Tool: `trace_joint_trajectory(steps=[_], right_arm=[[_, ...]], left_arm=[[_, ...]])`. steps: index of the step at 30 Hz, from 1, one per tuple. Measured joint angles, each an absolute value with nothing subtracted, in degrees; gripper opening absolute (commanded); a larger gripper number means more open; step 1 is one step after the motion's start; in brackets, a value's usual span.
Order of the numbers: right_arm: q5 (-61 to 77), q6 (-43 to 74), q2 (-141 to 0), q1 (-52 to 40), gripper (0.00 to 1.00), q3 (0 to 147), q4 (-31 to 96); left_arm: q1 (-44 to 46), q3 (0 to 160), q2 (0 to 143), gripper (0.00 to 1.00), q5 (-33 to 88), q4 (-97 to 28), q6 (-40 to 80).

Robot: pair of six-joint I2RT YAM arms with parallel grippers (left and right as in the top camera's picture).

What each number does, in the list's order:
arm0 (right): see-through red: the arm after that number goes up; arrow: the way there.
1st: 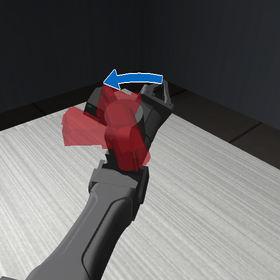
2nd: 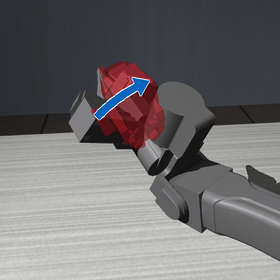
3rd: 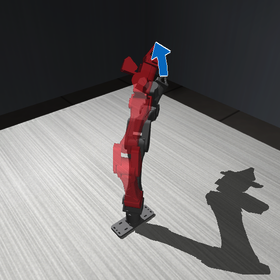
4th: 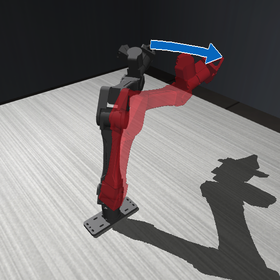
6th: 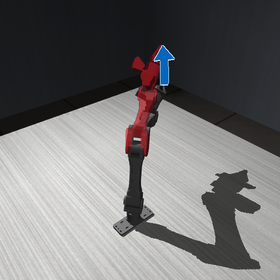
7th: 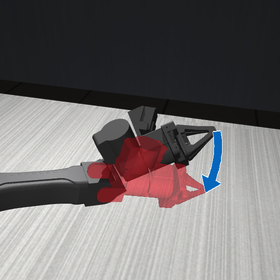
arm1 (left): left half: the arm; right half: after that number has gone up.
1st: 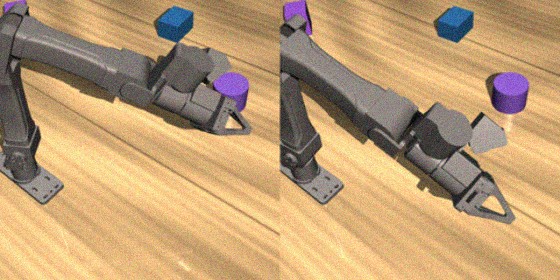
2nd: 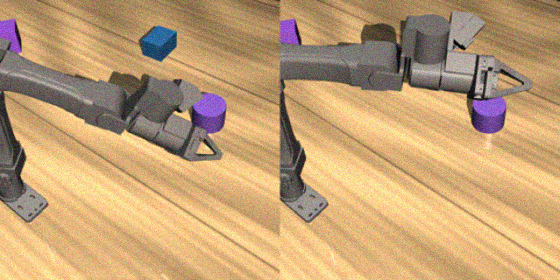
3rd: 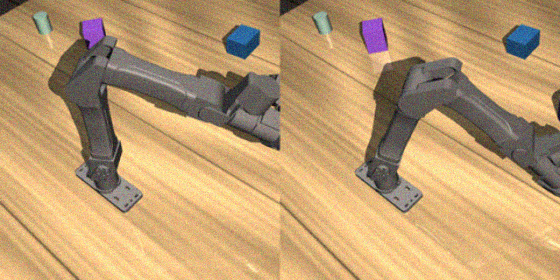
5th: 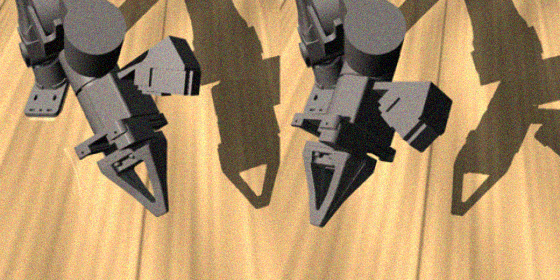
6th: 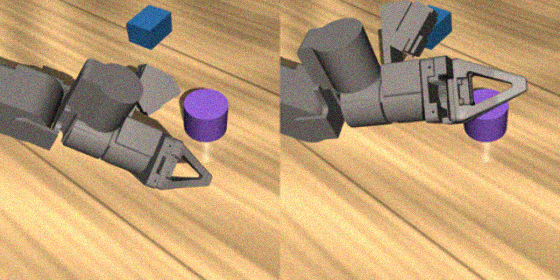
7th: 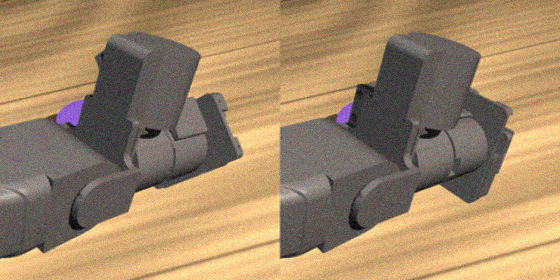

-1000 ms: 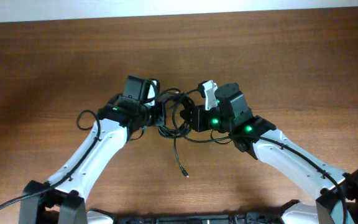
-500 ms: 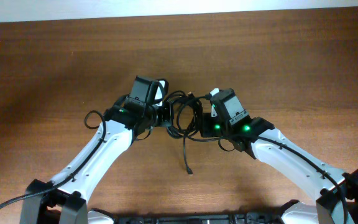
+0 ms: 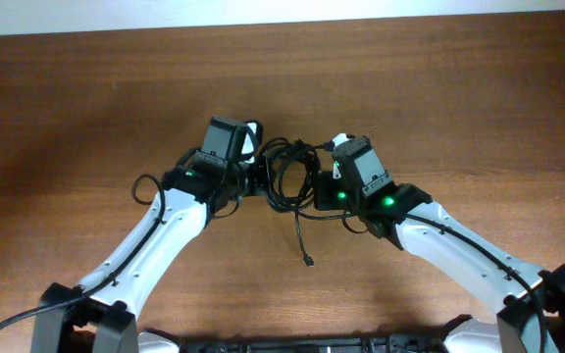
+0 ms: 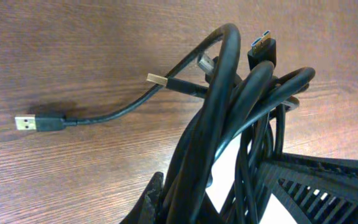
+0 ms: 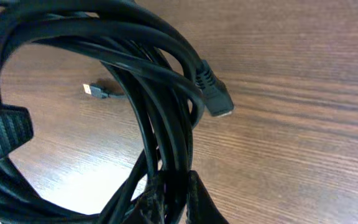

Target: Untangle cables

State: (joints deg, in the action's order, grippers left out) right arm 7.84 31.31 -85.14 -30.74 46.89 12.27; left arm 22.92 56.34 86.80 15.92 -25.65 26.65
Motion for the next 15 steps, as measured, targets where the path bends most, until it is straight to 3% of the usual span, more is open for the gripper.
trace_joint_trajectory(steps=[2, 8, 12, 15], right_arm=[[7.99, 31.22, -85.17, -30.74, 0.15, 46.78, 11.97], [7.75, 30.85, -85.17, -30.35, 0.16, 46.81, 12.21], [6.44, 30.96, -85.17, -30.37, 0.04, 46.81, 12.47], [5.85, 31.16, -85.17, -30.37, 0.04, 46.78, 12.36]], left_arm=[[22.79, 56.34, 86.8, 0.0, 16.12, -25.43, 26.63], [22.74, 56.34, 86.8, 0.0, 20.53, -22.76, 26.61], [22.7, 56.34, 86.8, 0.0, 23.0, -22.35, 26.63], [22.7, 56.34, 86.8, 0.0, 23.86, -21.93, 26.63]])
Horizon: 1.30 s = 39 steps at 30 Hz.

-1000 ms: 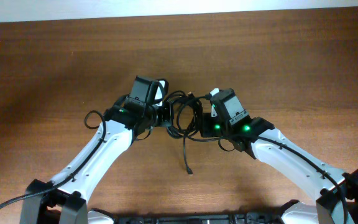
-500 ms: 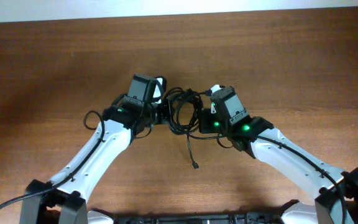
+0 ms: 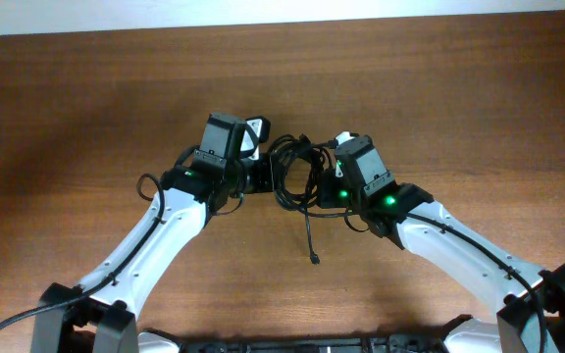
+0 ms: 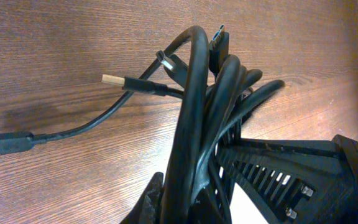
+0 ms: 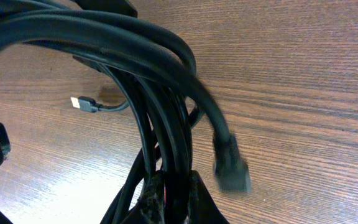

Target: Untangle cables

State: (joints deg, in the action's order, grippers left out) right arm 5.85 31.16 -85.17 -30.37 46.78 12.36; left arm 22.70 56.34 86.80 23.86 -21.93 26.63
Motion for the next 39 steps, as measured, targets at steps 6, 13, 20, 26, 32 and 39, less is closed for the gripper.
trace_joint_trajectory(steps=[6, 13, 20, 26, 32, 39], right_arm=[[11.0, 30.83, -85.45, -29.98, 0.04, 46.81, 11.14], [25.04, 27.81, -84.31, -29.58, 0.04, 46.87, 9.45], [43.22, 26.33, -81.03, -30.15, 0.04, 46.44, 2.72], [38.94, 26.28, -80.99, -30.15, 0.12, 46.44, 5.58], [33.87, 25.85, -80.99, -28.64, 0.14, 46.44, 7.57], [43.75, 25.58, -80.99, -19.27, 0.26, 46.44, 11.14]], left_arm=[[21.37, 56.34, 86.78, 0.0, 20.43, -22.52, 27.14], [16.88, 56.23, 86.78, 0.04, 15.35, -23.31, 31.81], [13.72, 56.25, 86.56, 0.06, 6.37, -22.0, 37.34], [13.69, 56.25, 86.56, 0.0, 3.79, -23.75, 40.38], [13.69, 56.25, 86.37, 0.0, 4.47, -29.02, 38.57], [13.74, 56.25, 81.3, 0.0, 8.01, -29.17, 31.09]])
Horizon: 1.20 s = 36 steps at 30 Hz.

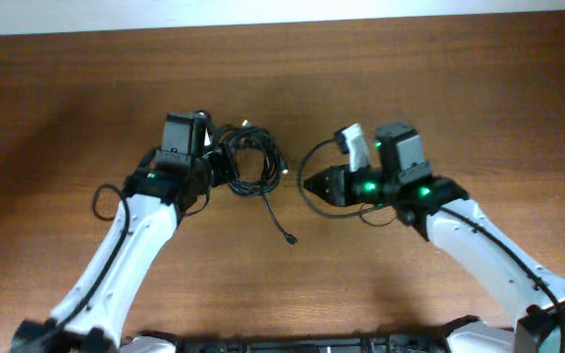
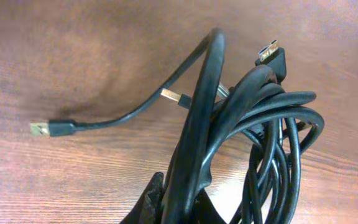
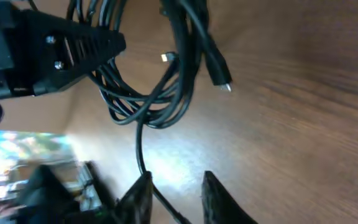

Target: Untangle cables

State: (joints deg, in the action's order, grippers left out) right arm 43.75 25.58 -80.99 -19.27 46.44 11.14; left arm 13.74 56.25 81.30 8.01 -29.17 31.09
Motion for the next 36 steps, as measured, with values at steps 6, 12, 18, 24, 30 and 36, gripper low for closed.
trace_joint_trajectory(steps=[6, 12, 18, 24, 30, 36], right_arm=[[50.98, 26.35, -80.99, -16.73, 0.68, 46.44, 11.16], [50.63, 26.26, -80.99, -16.73, 0.99, 46.44, 11.11], [47.33, 26.59, -80.99, -16.73, 0.66, 46.44, 11.05], [44.75, 26.59, -80.99, -16.69, 0.56, 46.39, 11.18], [43.33, 26.68, -80.99, -16.69, 0.4, 46.37, 10.39], [43.03, 29.17, -80.99, -18.2, 0.39, 46.37, 4.71]], left_arm=[[13.74, 56.25, 77.17, 0.0, 8.6, -29.28, 29.52], [13.74, 56.25, 77.19, 0.0, 9.47, -29.39, 29.5], [13.74, 56.25, 77.19, 0.0, 12.03, -29.41, 29.34], [13.74, 56.25, 77.19, 0.0, 12.62, -29.41, 29.32], [15.16, 56.25, 77.19, 0.0, 14.68, -29.56, 26.63], [16.86, 56.25, 77.19, 0.0, 15.55, -29.56, 22.68]])
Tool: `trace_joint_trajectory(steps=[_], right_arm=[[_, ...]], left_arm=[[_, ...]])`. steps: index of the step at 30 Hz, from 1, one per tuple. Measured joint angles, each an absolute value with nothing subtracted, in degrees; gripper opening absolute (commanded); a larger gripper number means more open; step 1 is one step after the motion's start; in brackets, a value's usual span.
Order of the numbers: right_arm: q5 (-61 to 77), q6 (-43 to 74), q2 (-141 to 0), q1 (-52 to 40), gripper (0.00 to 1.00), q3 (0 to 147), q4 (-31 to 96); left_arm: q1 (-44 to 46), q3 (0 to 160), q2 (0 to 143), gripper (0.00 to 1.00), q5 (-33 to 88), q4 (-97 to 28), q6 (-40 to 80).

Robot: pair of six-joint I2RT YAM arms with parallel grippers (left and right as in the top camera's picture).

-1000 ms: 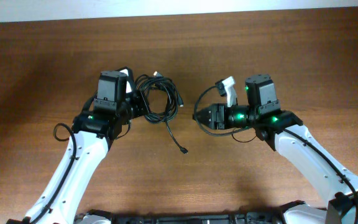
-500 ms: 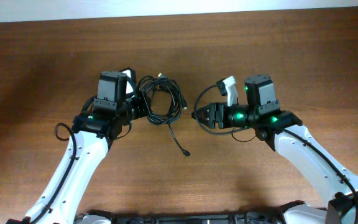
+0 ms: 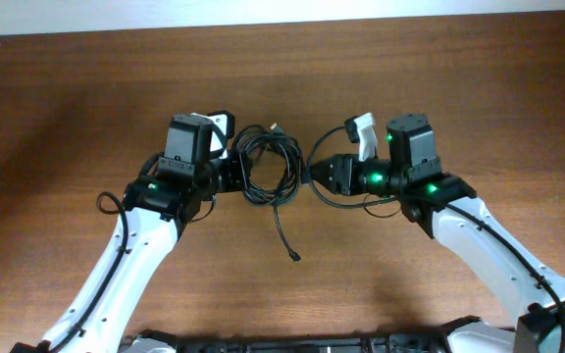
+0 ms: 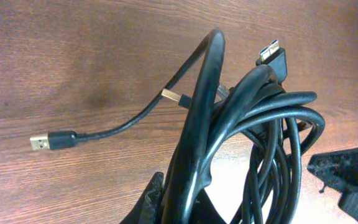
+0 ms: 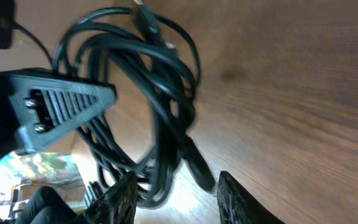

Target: Untangle cables

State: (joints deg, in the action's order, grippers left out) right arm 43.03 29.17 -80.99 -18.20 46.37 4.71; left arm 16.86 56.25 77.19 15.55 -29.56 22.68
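Note:
A tangled bundle of black cables point(image 3: 268, 167) hangs from my left gripper point(image 3: 231, 176), which is shut on its thick strands point(image 4: 191, 186). In the left wrist view a USB plug point(image 4: 40, 143), a second gold plug point(image 4: 169, 96) and a wide flat plug point(image 4: 272, 53) stick out of the coil. One thin tail point(image 3: 287, 235) trails down onto the table. My right gripper point(image 3: 312, 176) sits just right of the bundle, open, fingers wide point(image 5: 179, 193). A blurred plug end point(image 5: 201, 177) of the bundle point(image 5: 160, 93) hangs between them, untouched.
The brown wooden table point(image 3: 67, 98) spreads on all sides. A thin black loop point(image 3: 333, 204) curves under the right gripper. The left gripper's ribbed finger point(image 5: 55, 106) shows in the right wrist view, close to the coil.
The left gripper and its bundle have shifted right, closing the gap to the right gripper. The right fingers stand wider apart, and the coil now fills the right wrist view.
Both grippers were first shut on the bundle, close together at the table's middle, and stayed so half a second later. Then the right gripper had let go and the left held the bundle off to the left. Now the two are near each other again.

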Motion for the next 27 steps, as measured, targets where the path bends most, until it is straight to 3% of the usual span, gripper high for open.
trace_joint_trajectory(steps=[7, 11, 17, 22, 27], right_arm=[[38.13, 30.26, -80.99, -25.67, 0.37, 46.37, 3.79], [32.4, 32.23, -80.99, -27.73, 0.3, 46.37, 3.79], [28.12, 36.16, -81.45, -28.42, 0.04, 46.35, 1.61], [29.95, 38.06, -84.09, -28.18, 0.04, 46.0, -4.38], [43.16, 35.35, -84.31, -27.68, 0.04, 45.95, -9.82]], left_arm=[[16.86, 56.25, 77.19, 0.0, 15.64, -29.61, 21.8], [16.82, 56.25, 77.19, 0.0, 15.66, -29.63, 21.8], [16.73, 56.25, 77.19, 0.0, 17.28, -29.58, 21.82], [16.03, 56.25, 77.19, 0.0, 16.82, -29.06, 21.8], [15.84, 56.25, 77.17, 0.0, 9.63, -28.82, 22.79]])
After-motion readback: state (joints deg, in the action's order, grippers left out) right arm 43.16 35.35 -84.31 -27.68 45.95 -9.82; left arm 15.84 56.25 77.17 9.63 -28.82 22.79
